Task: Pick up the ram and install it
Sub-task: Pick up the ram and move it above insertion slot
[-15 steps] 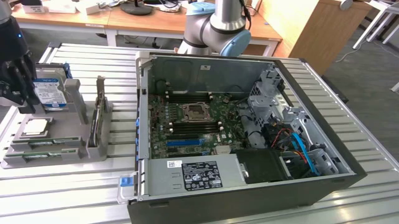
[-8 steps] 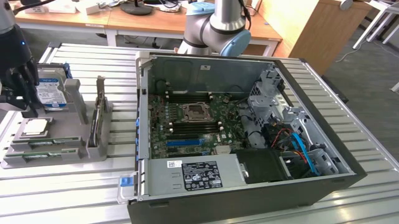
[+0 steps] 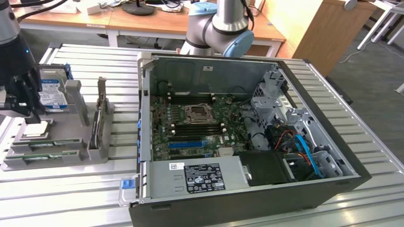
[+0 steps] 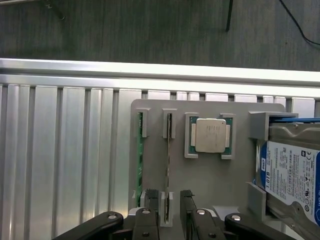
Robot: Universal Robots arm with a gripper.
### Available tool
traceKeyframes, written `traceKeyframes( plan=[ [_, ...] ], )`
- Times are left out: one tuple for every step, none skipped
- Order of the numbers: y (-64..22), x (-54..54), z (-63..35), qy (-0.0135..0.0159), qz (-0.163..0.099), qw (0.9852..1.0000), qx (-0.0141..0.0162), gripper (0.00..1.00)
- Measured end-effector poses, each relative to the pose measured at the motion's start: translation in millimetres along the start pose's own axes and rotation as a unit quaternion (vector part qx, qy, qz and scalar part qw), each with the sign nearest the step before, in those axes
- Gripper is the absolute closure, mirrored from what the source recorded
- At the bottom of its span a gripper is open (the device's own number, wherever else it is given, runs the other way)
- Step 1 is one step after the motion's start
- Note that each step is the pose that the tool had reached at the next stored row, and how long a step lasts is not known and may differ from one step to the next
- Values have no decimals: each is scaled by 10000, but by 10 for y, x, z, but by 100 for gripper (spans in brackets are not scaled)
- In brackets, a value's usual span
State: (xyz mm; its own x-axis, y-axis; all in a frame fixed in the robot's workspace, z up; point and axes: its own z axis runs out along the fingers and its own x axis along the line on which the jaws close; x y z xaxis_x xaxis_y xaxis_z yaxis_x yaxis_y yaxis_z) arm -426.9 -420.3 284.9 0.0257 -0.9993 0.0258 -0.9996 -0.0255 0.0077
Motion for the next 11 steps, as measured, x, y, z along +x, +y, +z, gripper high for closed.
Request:
traceKeyframes(
  plan=[
    [0,0,13,0,0,10000,0,69],
    [0,-1,26,0,0,10000,0,69],
    [0,-1,38,0,0,10000,0,69],
    [0,-1,48,0,0,10000,0,69],
    [0,-2,57,0,0,10000,0,69],
    [0,-2,62,0,0,10000,0,69],
    [0,-2,62,0,0,10000,-1,69],
    [0,-2,62,0,0,10000,-1,69],
    [0,-2,62,0,0,10000,-1,69],
    [0,-2,63,0,0,10000,-1,69],
    [0,0,64,0,1,10000,0,69]
  ],
)
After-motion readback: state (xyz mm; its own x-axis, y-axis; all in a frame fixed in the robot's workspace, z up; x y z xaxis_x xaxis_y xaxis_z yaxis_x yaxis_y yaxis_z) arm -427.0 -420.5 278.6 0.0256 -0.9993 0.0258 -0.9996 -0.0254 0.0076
